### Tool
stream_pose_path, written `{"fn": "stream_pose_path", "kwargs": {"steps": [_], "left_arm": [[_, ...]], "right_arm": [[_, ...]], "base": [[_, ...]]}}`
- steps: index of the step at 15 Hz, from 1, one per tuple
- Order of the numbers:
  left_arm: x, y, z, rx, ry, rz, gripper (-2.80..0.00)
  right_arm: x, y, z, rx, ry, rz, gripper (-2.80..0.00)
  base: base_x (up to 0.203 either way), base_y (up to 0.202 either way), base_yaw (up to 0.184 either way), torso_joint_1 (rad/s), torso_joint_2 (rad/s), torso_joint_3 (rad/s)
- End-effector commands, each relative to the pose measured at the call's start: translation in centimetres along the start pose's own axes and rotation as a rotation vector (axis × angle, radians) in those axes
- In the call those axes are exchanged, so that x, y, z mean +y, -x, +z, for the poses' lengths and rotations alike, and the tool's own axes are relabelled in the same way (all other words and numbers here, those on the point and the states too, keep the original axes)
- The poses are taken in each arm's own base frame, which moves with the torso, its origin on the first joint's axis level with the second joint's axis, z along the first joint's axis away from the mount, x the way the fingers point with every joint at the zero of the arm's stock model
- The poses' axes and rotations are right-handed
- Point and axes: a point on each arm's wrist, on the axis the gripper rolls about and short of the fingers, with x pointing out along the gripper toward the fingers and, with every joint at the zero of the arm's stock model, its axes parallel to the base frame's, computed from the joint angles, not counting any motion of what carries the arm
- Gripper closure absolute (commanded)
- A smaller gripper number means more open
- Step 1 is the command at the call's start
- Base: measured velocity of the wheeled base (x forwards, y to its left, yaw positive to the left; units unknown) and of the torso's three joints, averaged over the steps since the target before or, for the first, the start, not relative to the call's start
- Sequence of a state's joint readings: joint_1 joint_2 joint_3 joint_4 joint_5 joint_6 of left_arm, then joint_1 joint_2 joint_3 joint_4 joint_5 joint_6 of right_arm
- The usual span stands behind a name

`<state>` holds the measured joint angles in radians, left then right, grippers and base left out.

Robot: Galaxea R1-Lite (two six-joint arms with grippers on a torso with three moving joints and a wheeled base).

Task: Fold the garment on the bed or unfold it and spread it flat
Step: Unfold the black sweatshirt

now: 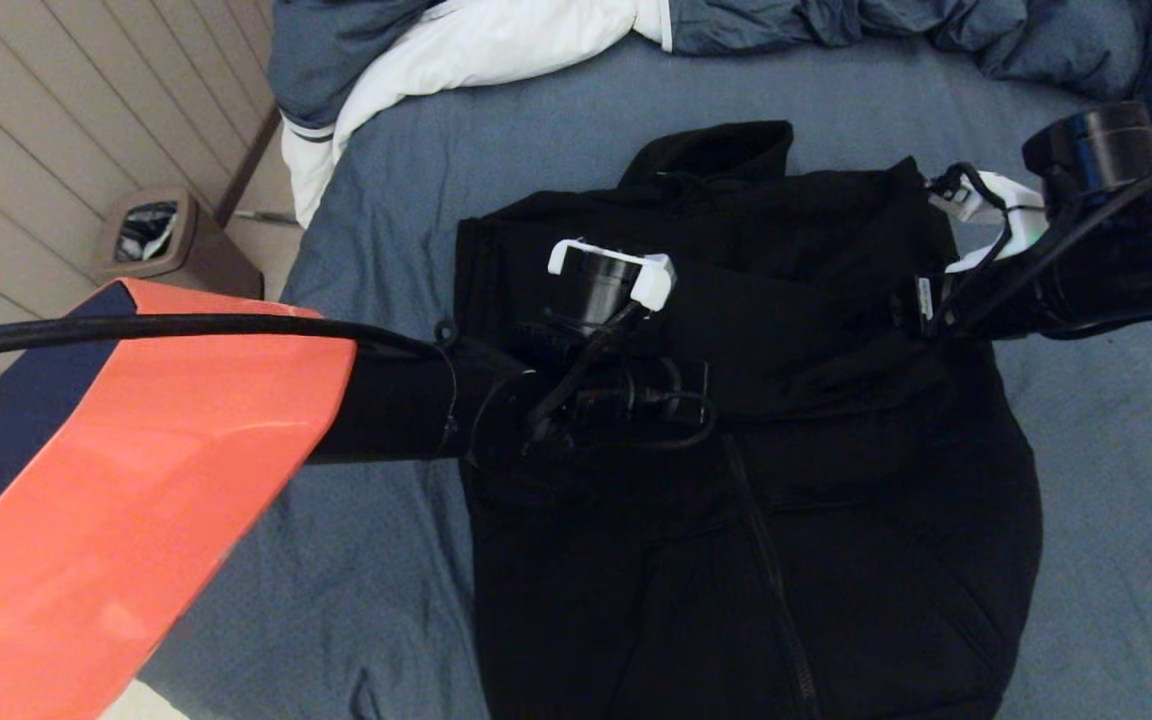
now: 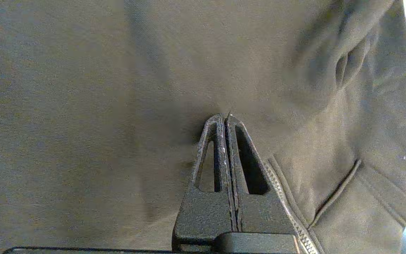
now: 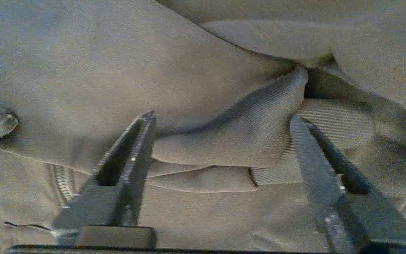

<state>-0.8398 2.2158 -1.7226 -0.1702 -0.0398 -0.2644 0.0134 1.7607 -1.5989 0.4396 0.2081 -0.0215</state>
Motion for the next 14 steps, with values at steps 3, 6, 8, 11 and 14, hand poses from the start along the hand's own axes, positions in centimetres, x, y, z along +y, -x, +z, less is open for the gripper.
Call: {"fn": "stream_pose_path", "kwargs": {"steps": [3, 6, 8, 11, 14], "left_arm": [[0.2, -0.1, -0.1, 0.003, 0.003, 0.003, 0.0], [0.2, 0.0, 0.1, -0.004, 0.006, 0.003, 0.0], [0.3, -0.1, 0.1, -0.004, 0.006, 0.004, 0.0], [0.3, -0.1, 0.1, -0.005, 0.008, 0.004, 0.0], [0.3, -0.1, 0.1, -0.008, 0.007, 0.003, 0.0]], "right_arm": [[0.4, -1.3, -0.6, 0.041, 0.001, 0.02, -2.8], [0.5, -2.0, -0.7, 0.056, -0.001, 0.024, 0.0], [1.4, -2.2, -0.8, 0.061, 0.008, 0.047, 0.0], [1.7, -2.3, -0.7, 0.059, 0.008, 0.054, 0.0], [1.9, -0.9, -0.1, 0.018, -0.004, 0.056, 0.0]], "base": [[0.0, 0.0, 0.0, 0.0, 0.0, 0.0], [0.0, 0.0, 0.0, 0.0, 0.0, 0.0], [0.0, 0.0, 0.0, 0.0, 0.0, 0.0], [0.0, 0.0, 0.0, 0.0, 0.0, 0.0], [0.0, 0.0, 0.0, 0.0, 0.0, 0.0]]}}
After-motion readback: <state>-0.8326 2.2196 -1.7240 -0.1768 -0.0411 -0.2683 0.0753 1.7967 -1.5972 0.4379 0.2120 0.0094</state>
